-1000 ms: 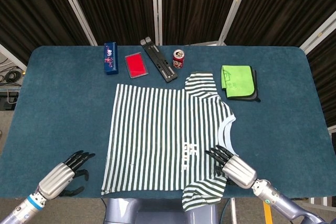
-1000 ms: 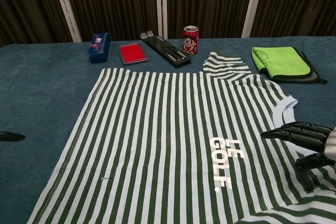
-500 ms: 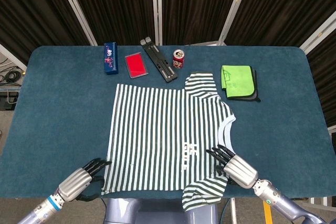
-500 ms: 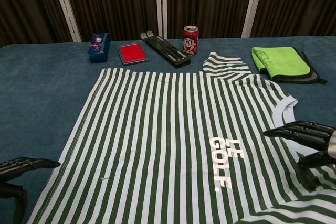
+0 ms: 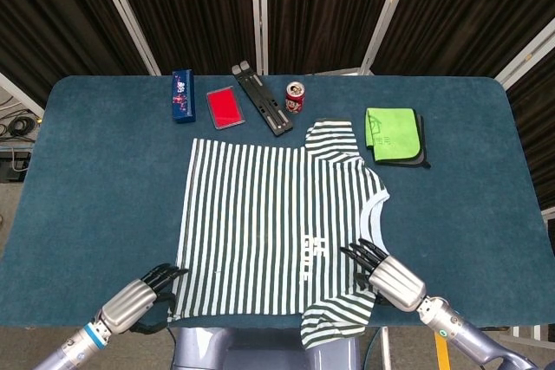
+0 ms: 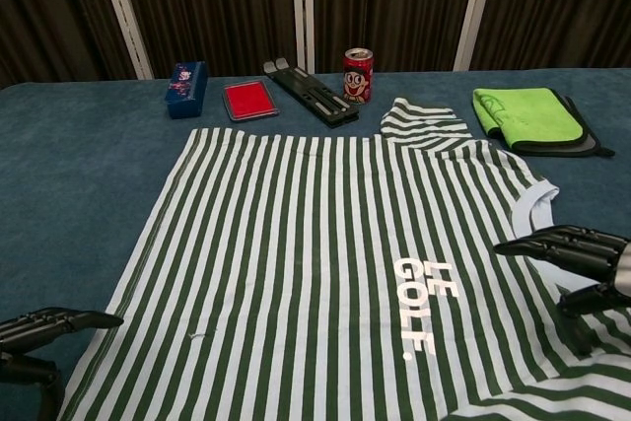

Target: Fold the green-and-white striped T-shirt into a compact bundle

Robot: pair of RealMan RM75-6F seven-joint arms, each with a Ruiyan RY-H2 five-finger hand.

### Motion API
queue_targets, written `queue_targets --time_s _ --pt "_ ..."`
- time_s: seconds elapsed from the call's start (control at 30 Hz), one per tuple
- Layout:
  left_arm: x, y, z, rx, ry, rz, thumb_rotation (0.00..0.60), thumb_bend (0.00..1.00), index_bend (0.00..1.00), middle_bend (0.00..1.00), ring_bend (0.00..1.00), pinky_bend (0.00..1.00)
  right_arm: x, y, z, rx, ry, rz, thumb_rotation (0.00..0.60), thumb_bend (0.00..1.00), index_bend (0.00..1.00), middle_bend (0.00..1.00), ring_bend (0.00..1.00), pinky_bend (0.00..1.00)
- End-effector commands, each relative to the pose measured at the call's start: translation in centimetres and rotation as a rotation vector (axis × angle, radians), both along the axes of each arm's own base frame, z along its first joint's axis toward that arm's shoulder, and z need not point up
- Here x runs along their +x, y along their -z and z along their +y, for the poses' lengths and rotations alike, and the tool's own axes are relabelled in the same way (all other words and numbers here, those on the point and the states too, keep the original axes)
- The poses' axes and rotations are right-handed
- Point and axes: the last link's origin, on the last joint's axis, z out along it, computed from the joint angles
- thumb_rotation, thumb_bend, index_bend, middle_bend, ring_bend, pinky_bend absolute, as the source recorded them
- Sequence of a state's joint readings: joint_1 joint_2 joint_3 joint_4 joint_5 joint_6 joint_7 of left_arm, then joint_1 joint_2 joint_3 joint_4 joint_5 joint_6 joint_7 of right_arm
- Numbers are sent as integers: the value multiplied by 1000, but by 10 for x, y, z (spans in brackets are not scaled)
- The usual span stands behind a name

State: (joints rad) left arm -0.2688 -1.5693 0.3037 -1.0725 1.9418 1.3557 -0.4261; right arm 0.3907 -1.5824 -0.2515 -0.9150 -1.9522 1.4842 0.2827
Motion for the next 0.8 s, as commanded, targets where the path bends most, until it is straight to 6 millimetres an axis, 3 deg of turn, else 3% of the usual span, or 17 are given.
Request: queue_targets --time_s 0.03,0.8 --pt "1 3 1 1 7 5 600 275 494 0 0 0 0 0 0 0 1 0 600 430 765 20 0 0" --pt "14 18 9 16 62 45 600 361 507 0 0 0 1 -2 -1 -3 2 -14 600 432 766 21 0 0"
